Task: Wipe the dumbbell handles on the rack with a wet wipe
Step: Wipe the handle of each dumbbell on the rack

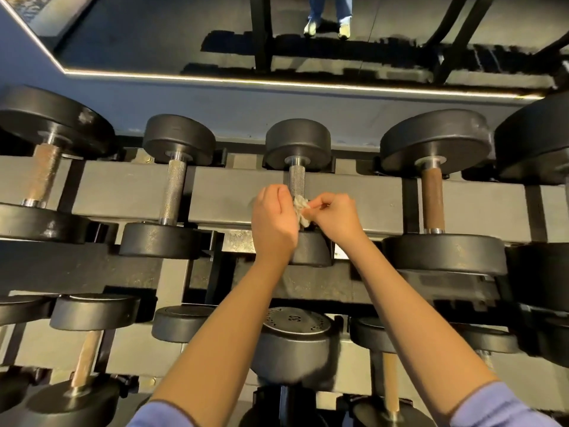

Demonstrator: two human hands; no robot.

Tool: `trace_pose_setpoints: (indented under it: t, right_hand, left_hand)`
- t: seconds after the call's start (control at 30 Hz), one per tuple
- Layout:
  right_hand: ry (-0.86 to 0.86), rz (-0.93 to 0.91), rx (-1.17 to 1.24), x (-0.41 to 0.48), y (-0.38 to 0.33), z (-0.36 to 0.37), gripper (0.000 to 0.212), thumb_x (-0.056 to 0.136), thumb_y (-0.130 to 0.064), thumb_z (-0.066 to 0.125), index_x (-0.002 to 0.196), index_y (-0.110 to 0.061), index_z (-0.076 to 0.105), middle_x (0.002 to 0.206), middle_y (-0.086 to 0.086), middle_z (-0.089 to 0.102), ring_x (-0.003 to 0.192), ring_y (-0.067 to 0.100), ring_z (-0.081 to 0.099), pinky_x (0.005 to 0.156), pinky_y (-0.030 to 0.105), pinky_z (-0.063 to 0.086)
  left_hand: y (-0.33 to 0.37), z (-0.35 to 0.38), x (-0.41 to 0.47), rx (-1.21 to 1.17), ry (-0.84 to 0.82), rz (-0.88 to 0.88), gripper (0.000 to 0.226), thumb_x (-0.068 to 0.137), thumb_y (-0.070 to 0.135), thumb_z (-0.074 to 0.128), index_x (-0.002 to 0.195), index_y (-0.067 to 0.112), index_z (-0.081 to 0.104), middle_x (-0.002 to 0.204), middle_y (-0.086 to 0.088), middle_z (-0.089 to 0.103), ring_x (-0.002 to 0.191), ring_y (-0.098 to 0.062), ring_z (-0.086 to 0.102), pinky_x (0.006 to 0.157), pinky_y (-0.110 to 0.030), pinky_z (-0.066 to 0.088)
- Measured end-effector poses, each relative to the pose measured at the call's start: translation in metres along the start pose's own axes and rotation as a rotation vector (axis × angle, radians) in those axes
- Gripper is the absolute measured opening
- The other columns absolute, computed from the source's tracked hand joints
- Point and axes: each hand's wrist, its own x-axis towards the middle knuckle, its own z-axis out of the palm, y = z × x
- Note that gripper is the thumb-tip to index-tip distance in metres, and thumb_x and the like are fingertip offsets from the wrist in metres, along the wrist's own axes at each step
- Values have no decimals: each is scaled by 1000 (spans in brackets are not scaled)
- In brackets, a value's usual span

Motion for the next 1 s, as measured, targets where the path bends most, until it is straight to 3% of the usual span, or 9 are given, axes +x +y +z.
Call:
trace_pose_setpoints:
  t: [0.13,0.3,0.4,0.47,0.53,0.63,0.73,0.9,1.0]
  right_hand:
    - [6,39,-133,-10,-3,1,16,80,-7,70,69,-17,63,64,-3,58,62,10,53,64,23,41]
    - [226,-68,-264,-29,-8,2,7,88,-15,60,84,-12,65,78,3,65,73,18,59,66,30,48]
    - [325,-199,-241,-52,-1,-1,7,89,-15,61,89,-9,65,77,2,62,68,14,56,55,15,38]
    - [370,-223,-222,-68,3,-6,10,90,-18,61,90,-9,64,78,3,63,68,14,56,55,14,39]
    - [407,-199,-188,-80,10,-12,15,91,-23,62,93,-9,65,79,5,66,70,17,61,60,26,47]
    - [410,-170,-171,-99,21,-16,15,91,-24,63,93,-10,65,79,4,67,71,19,63,65,34,52]
    - [377,-136,-156,-121,36,-11,11,90,-22,63,92,-11,65,80,2,66,73,17,63,68,36,54]
    - [303,-81,-142,-160,67,0,11,91,-25,62,94,-15,65,80,-1,64,72,13,62,69,37,55]
    - [259,-44,-112,-187,86,2,10,91,-26,63,94,-17,64,79,-3,64,71,9,62,66,30,55]
  left_hand:
    - [3,1,0,15,-1,-85,32,101,22,33,73,17,48,77,3,48,82,-22,49,76,-37,41]
    - [4,-4,-4,93,-41,57,32,100,19,33,70,20,43,76,1,47,81,-24,49,78,-45,43]
    - [-6,-5,-10,189,-99,73,29,100,23,32,76,17,49,84,-4,52,85,-26,51,82,-49,44]
    - [-12,-9,-23,244,-150,77,29,101,25,30,84,18,52,93,-3,55,92,-25,52,87,-46,44]
    - [-17,-15,-43,241,-175,96,35,101,31,28,109,15,58,112,-2,56,108,-24,51,97,-41,41]
    - [-24,-26,-71,262,-192,111,48,103,33,29,148,15,31,150,-3,34,138,-18,28,117,-35,22]
    - [-31,-37,-99,287,-193,108,54,103,32,32,153,18,15,160,2,13,146,-12,10,120,-31,10]
    - [-52,-43,-150,246,-154,70,55,102,27,39,152,19,18,159,2,16,144,-12,18,119,-35,19]
    - [-74,-37,-175,386,-335,32,50,102,30,37,150,18,26,156,-1,26,144,-14,21,119,-36,18]
